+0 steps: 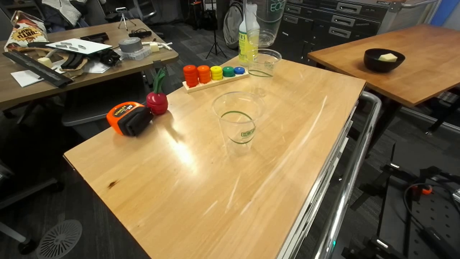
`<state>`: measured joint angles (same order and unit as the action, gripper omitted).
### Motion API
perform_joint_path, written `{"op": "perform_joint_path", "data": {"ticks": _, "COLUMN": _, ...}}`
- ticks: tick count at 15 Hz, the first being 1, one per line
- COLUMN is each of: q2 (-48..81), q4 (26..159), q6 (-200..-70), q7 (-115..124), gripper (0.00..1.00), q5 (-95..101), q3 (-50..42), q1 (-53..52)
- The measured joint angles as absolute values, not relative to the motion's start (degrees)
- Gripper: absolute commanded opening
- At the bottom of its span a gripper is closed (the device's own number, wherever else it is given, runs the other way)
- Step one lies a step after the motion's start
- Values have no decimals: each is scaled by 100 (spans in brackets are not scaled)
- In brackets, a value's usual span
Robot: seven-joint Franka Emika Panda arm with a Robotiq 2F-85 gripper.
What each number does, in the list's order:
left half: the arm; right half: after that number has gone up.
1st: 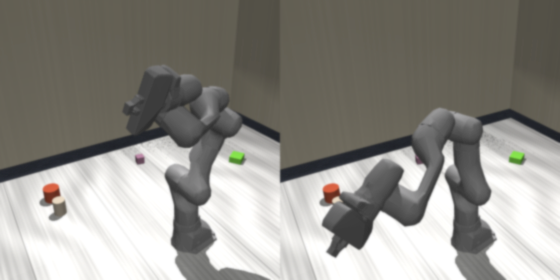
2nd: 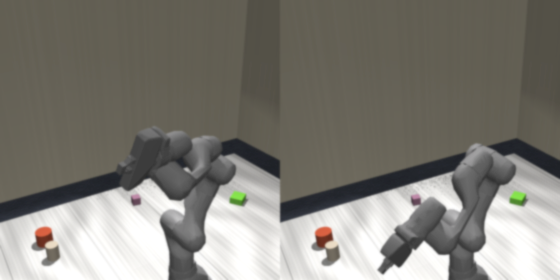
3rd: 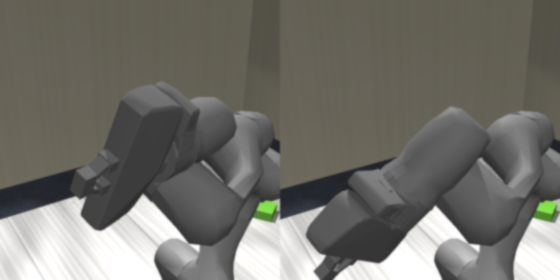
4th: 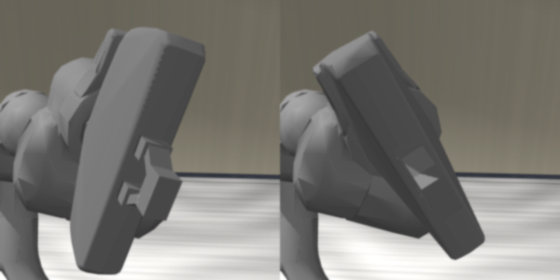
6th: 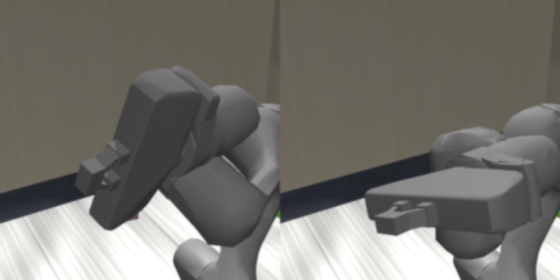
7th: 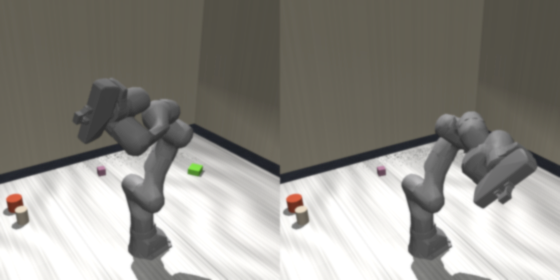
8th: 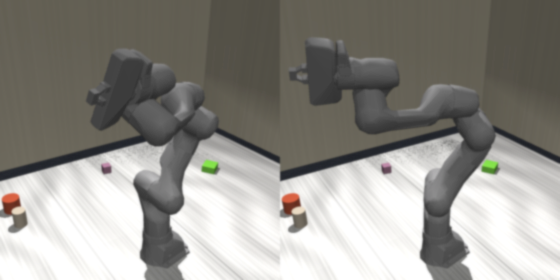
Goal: Stack the cups from right to left
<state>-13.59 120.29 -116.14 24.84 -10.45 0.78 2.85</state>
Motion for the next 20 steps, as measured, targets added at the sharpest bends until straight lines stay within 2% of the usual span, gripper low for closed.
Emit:
{"op": "perform_joint_path", "data": {"ticks": 6, "q2": -702, "q4": 11821, "q6": -12639, "q7": 3123, "gripper": 5, "q5": -512, "q3": 55, "q1": 547}}
{"op": "perform_joint_path", "data": {"ticks": 20, "q2": -190, "q4": 11682, "q6": -12642, "q7": 3498, "gripper": 4, "q5": -304, "q3": -115, "q1": 542}}
